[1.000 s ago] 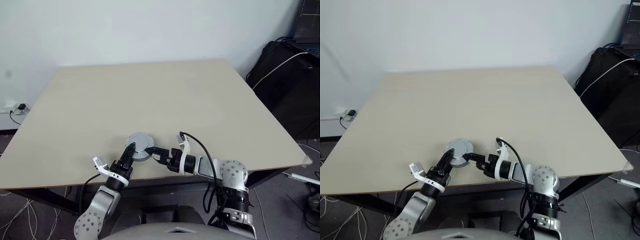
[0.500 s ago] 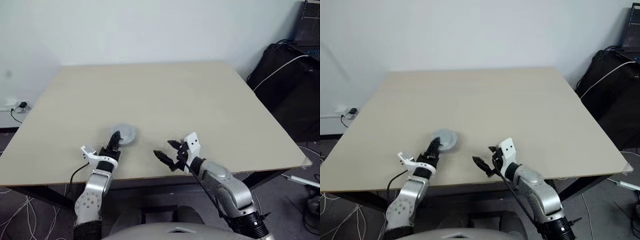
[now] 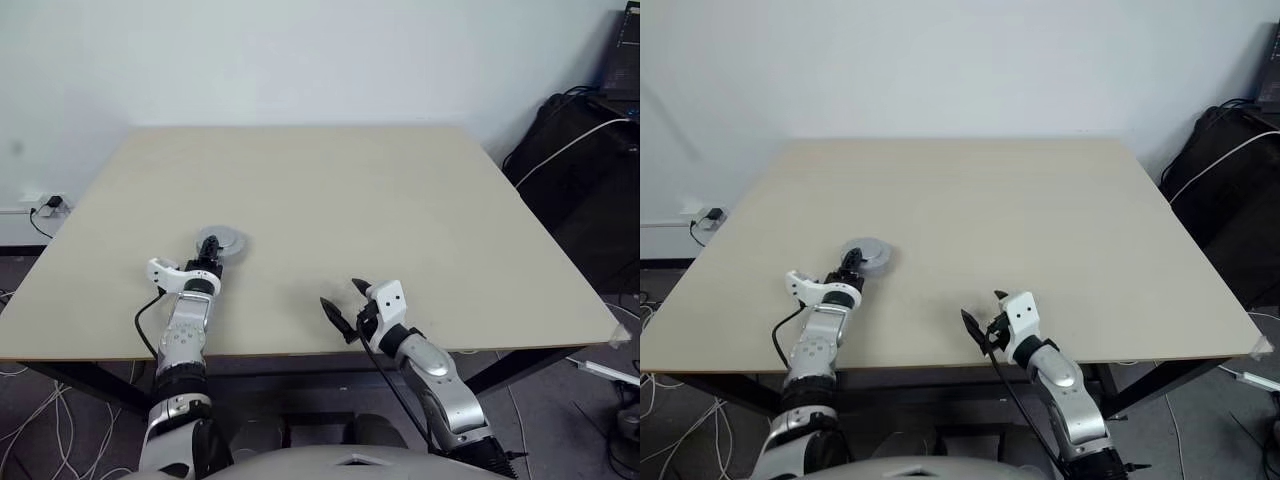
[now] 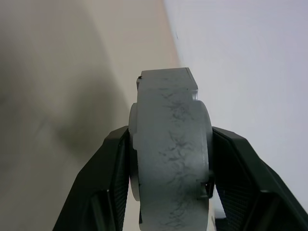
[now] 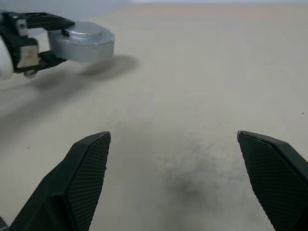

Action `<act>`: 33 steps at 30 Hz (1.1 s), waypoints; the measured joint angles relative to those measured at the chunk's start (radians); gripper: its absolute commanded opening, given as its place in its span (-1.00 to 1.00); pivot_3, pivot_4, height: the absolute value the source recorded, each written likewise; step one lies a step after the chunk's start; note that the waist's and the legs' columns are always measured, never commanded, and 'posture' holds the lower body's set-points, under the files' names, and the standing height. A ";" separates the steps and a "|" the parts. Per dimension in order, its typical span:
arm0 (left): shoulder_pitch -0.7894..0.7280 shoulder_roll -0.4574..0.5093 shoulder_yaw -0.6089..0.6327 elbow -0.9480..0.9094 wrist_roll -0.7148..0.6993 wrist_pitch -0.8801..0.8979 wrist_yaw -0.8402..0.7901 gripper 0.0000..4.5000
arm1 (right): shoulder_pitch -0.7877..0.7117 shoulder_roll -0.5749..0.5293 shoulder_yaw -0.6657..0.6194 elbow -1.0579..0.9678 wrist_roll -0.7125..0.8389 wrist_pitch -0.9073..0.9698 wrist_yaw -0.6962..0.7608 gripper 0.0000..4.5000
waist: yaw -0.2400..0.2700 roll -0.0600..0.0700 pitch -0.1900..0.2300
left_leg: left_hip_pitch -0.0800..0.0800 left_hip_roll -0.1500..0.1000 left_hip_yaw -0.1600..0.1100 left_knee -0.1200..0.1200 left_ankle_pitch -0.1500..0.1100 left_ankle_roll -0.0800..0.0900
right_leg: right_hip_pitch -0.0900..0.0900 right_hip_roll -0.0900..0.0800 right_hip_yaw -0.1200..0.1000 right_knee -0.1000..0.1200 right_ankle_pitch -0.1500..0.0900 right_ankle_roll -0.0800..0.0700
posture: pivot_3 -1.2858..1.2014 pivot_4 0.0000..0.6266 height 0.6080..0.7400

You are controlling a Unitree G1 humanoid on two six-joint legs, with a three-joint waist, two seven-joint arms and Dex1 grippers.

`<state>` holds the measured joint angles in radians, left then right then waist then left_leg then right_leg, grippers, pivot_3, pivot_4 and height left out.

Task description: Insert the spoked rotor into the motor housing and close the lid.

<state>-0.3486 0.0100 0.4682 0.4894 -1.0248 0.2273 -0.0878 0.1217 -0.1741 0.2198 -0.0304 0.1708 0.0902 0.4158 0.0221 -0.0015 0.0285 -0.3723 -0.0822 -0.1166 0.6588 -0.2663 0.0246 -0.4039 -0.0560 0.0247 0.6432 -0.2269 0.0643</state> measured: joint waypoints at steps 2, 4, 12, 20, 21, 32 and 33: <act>-0.048 0.012 0.017 0.070 0.029 -0.004 0.001 -0.05 | 0.002 0.000 -0.004 0.000 -0.001 0.006 -0.001 1.00 | 0.000 0.000 0.000 | 0.000 0.000 0.000 0.000 0.000 0.000 | 0.000 0.000 0.000 0.000 0.000 0.000 | 0.03 -1.00 1.00; -0.089 0.026 0.034 0.131 0.056 -0.010 0.001 -0.05 | 0.003 0.000 -0.005 0.000 -0.003 0.008 -0.001 1.00 | -0.002 -0.001 0.000 | 0.000 0.000 0.000 0.000 0.000 0.000 | 0.000 0.000 0.000 0.000 0.000 0.000 | 0.03 -1.00 1.00; -0.163 0.040 0.064 0.260 0.141 -0.014 0.005 0.64 | 0.006 -0.002 -0.004 0.000 -0.013 0.032 -0.005 1.00 | -0.005 -0.001 0.000 | 0.000 0.000 0.000 0.000 0.000 0.000 | 0.000 0.000 0.000 0.001 0.000 0.000 | 0.03 -1.00 1.00; -0.051 0.009 0.053 0.087 0.183 0.053 0.047 0.98 | 0.018 0.008 -0.002 -0.001 -0.030 0.053 -0.008 1.00 | -0.011 -0.001 -0.001 | 0.007 0.001 0.001 0.000 -0.003 0.004 | 0.006 0.000 0.002 0.001 0.001 -0.001 | 0.03 -1.00 1.00; -0.024 0.006 0.044 0.054 0.186 0.069 0.049 0.98 | 0.018 0.008 -0.003 -0.001 -0.030 0.053 -0.008 1.00 | -0.011 -0.001 -0.001 | 0.009 0.001 0.002 -0.001 -0.003 0.005 | 0.007 0.000 0.002 0.001 0.001 -0.001 | 0.03 -1.00 1.00; 0.487 0.103 -0.291 -0.513 0.458 0.207 -0.003 0.98 | 0.020 0.029 -0.018 -0.003 -0.030 0.061 -0.017 1.00 | -0.016 0.011 -0.011 | 0.016 0.004 0.005 -0.002 -0.007 0.001 | 0.012 -0.001 0.004 0.001 -0.006 -0.001 | 0.03 -1.00 1.00; 0.532 0.114 -0.327 -0.544 0.508 0.173 -0.011 0.98 | 0.021 0.035 -0.021 -0.003 -0.031 0.052 -0.026 1.00 | -0.017 0.011 -0.011 | 0.016 0.004 0.005 -0.002 -0.007 0.001 | 0.012 -0.002 0.004 0.001 -0.007 -0.001 | 0.03 -1.00 1.00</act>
<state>0.1837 0.1237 0.1413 -0.0542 -0.5171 0.4000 -0.0987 0.1429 -0.1391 0.1986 -0.0334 0.1399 0.1424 0.3895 0.0054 0.0099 0.0179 -0.3566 -0.0785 -0.1116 0.6571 -0.2733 0.0252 -0.3917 -0.0582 0.0292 0.6442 -0.2335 0.0628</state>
